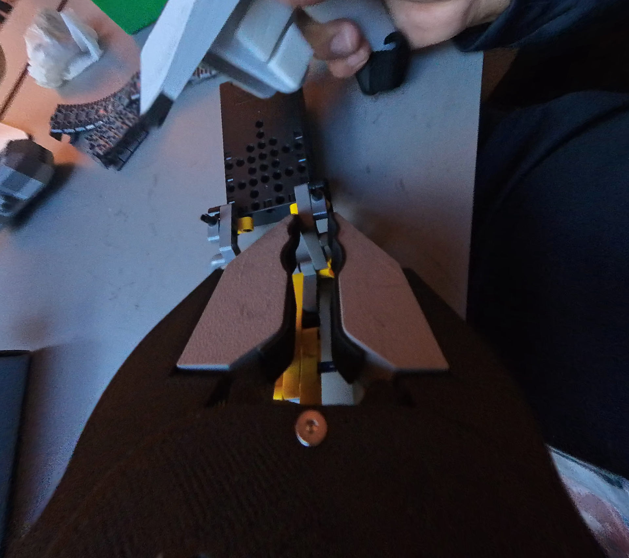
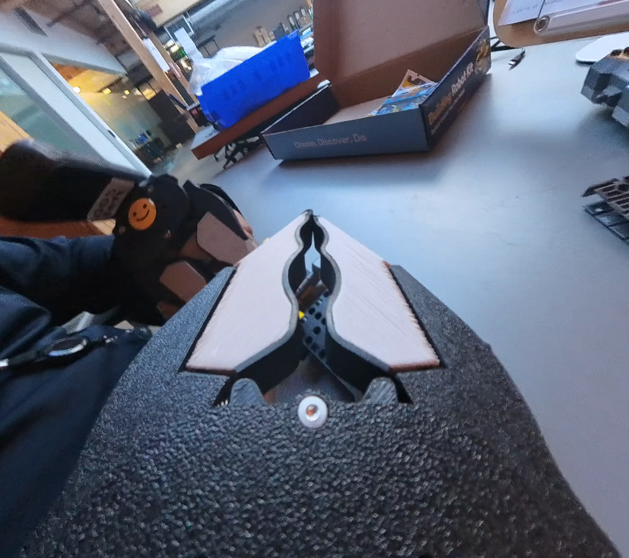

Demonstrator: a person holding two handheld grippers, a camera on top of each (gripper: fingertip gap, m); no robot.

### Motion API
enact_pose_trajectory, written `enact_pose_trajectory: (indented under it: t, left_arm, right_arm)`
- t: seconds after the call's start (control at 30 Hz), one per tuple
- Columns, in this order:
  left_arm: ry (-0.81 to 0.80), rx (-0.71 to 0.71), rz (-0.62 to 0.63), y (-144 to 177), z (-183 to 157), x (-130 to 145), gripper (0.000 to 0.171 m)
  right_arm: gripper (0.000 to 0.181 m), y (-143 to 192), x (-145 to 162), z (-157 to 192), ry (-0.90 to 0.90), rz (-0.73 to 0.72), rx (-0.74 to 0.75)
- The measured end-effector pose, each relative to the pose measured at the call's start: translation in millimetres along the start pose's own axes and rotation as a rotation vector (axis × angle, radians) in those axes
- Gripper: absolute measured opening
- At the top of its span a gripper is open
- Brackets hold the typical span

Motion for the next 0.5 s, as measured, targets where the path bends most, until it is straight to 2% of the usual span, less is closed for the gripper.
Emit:
enact_pose_trajectory:
  t: [0.07,0.17,0.33,0.5]
  left_arm:
    - [0.034,0.027,0.001,1.0,3.5,2.6,0.015]
    - [0.057,0.054,0.007,2.1,5.2,4.2,0.015]
    - [0.03,0.057,0.038,6.8,8.3,6.8,0.015]
    - [0.19,0.164,-0.016,12.6,10.9,0.8,0.014]
  right_arm:
    - [0.0,4.9,0.5,7.8,0.071,0.025,-0.003]
    - [0.0,4.6,9.9,17.1,0.136,0.145,-0.034]
    - [0.025,3.0,26.5,29.1,0.298,0.326,-0.04]
    - [0.029,-3.0,47.2,34.5,0.58,0.54,0.048]
Point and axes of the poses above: each gripper's, where its closed fingertips meet, y back along the fingers, x out of its underside, z = x × y across the jaws, the point moved 4 cm from there along y, back along the fingers, and after that the axes turned 13 degrees about -x, right-handed, at the moved point
